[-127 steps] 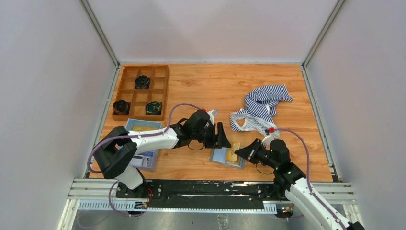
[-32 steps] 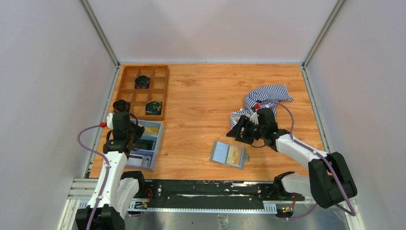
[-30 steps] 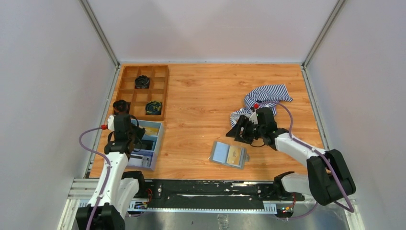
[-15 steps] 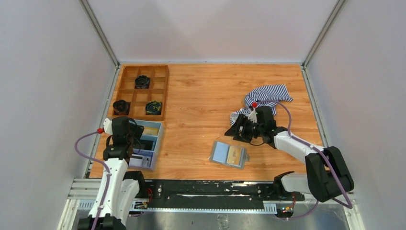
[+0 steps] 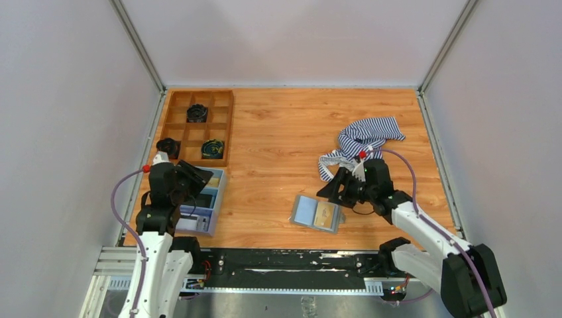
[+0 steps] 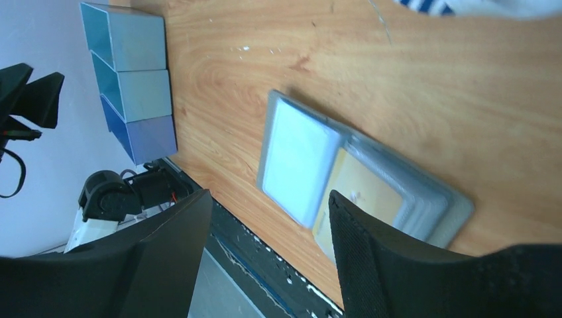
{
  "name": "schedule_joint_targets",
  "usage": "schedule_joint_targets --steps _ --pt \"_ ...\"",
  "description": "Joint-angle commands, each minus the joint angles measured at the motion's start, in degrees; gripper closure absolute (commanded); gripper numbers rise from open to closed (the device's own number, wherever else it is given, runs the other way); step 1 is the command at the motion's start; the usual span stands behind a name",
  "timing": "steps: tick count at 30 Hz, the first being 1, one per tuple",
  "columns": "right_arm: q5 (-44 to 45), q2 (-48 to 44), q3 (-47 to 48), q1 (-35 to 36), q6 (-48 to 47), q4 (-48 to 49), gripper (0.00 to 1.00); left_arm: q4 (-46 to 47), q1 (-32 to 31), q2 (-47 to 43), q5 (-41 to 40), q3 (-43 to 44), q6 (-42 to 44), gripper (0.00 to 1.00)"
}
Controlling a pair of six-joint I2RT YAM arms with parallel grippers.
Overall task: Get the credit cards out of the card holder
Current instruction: Place the credit card in the storage box, then remove the credit card from the card holder.
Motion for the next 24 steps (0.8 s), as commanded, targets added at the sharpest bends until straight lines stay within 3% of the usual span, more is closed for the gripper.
schedule_joint_targets --steps 1,7,13,17,24 --pt "3.4 -7.2 -5.1 -0.1 3.1 -8.9 0.31 -1.4 -8.7 -1.8 7.9 -0.1 1.7 0.49" --pt "4.7 -15.7 -11.0 0.5 6.5 -10.9 0.32 0.6 -29.7 2.8 1.5 2.0 -1.2 0.43" --pt "5.4 -17.7 -13.1 1.2 9.0 -9.2 0.32 18.7 -45.0 17.8 5.9 0.8 -3.0 0.38" --pt "5.7 -18.0 -13.9 1.3 10.2 -7.7 0.32 30.9 -50.9 29.6 8.2 1.6 -5.1 0.35" --pt "6.5 -22.1 -12.7 1.8 11.2 -9.3 0.33 36.7 -55.3 44.3 12.2 9.0 -4.7 0.38"
